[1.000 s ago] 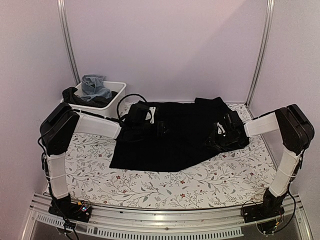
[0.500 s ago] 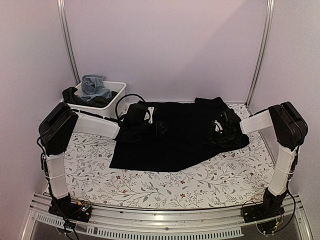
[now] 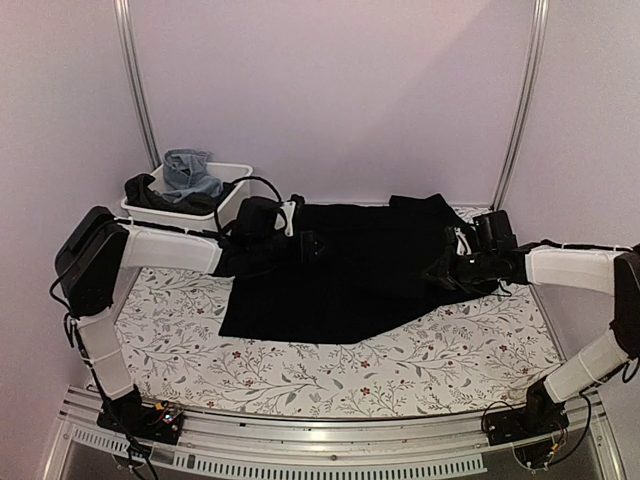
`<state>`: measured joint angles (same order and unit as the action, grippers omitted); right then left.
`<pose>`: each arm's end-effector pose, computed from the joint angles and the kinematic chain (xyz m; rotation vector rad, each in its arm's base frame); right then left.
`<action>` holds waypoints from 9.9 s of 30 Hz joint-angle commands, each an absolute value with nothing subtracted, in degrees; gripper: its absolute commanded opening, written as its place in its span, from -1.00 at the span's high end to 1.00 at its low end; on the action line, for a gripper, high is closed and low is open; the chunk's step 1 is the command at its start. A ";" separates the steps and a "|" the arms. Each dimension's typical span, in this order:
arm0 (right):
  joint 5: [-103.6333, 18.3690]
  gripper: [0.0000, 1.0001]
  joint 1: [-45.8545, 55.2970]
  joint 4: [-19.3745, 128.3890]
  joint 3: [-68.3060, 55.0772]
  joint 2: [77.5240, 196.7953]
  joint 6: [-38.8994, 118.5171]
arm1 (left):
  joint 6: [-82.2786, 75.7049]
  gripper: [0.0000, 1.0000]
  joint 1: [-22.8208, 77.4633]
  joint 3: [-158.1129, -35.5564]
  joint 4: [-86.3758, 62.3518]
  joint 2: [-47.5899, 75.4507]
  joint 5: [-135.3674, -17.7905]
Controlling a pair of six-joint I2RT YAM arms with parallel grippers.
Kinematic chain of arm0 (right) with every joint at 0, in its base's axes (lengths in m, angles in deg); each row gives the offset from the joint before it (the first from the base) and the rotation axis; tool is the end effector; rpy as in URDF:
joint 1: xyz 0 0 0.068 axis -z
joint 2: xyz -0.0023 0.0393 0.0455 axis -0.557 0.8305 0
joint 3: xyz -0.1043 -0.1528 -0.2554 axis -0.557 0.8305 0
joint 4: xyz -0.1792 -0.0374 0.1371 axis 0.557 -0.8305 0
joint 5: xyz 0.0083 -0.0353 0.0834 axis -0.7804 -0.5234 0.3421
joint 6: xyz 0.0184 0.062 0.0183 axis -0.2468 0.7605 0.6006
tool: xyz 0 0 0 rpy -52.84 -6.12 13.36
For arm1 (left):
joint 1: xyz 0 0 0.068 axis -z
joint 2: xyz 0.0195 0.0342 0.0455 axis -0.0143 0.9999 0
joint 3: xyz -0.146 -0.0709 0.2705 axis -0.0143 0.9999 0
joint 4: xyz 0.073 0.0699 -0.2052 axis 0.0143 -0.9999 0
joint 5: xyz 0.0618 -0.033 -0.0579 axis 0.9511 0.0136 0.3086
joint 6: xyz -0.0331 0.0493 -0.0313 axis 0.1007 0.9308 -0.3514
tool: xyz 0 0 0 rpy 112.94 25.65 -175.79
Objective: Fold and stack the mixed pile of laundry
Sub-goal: Smooth out the flattened T-shirt at the center of the board, then pick up the flattened T-shirt from the center of the board, then fold the flattened T-shirt at the center of the board, then move the 1/3-folded T-shirt to the center of the board.
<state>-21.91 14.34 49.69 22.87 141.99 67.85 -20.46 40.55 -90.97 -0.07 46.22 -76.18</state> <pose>0.2583 0.1185 0.2465 0.0748 2.4841 1.0213 0.3210 -0.2762 0.2548 0.2965 2.1415 -0.8624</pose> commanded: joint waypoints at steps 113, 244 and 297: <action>-48.74 1.00 14.73 10.75 36.95 117.15 92.15 | -41.35 -0.10 28.54 -60.29 -29.42 17.34 -69.19; -39.33 -0.59 42.27 36.15 24.96 141.25 67.65 | -22.38 -0.09 22.80 -78.49 -23.31 38.79 -67.30; -25.52 -0.32 41.63 16.92 33.13 119.12 63.02 | -26.18 -0.40 32.84 -69.52 -30.19 12.69 -65.86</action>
<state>-28.06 42.84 21.67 34.41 122.80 65.57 -28.50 28.50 -66.16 -35.55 13.55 -64.83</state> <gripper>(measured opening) 0.675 0.707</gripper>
